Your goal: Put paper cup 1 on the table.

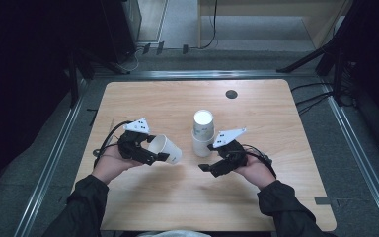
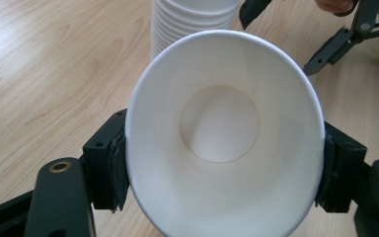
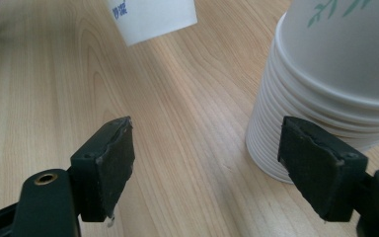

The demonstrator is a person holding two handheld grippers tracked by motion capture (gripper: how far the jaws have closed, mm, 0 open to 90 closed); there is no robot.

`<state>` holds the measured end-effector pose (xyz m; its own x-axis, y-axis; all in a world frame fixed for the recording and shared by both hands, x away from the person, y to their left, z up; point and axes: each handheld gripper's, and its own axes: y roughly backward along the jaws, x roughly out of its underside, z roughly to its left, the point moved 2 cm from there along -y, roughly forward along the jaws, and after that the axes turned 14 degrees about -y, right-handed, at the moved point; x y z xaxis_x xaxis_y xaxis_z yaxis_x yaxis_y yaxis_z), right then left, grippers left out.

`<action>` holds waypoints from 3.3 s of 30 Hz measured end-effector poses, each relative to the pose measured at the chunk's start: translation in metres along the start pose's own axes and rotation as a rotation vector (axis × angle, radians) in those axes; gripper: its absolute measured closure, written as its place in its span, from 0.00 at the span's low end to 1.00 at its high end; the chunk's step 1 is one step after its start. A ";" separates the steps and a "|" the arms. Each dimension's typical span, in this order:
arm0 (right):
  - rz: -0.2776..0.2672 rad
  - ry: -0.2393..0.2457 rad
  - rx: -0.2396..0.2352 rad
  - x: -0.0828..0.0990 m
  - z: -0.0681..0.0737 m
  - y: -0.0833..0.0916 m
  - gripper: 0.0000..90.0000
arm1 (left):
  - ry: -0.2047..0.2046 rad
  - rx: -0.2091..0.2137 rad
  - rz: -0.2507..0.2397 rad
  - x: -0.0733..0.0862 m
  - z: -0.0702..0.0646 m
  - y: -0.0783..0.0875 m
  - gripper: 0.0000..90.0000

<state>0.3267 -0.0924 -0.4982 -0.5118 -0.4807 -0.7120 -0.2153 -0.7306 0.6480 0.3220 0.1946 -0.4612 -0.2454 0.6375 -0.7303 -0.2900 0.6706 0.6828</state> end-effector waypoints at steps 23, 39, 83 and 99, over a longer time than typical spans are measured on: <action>0.001 0.005 0.042 0.001 -0.007 0.002 0.24 | 0.103 -0.141 0.120 0.035 0.039 0.034 0.27; 0.017 0.022 0.042 0.002 -0.006 -0.001 0.24 | 0.212 -0.269 0.256 0.069 0.067 0.051 0.27; 0.019 0.036 0.029 0.002 -0.005 -0.003 0.26 | 0.206 -0.317 0.490 0.080 0.075 0.037 0.15; -0.008 0.024 0.022 0.003 -0.010 0.001 0.25 | 0.220 -0.337 0.302 0.054 0.066 0.082 0.14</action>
<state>0.3336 -0.0995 -0.5019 -0.4897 -0.4866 -0.7235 -0.2377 -0.7239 0.6477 0.3464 0.3092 -0.4439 -0.5437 0.6646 -0.5125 -0.4497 0.2849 0.8465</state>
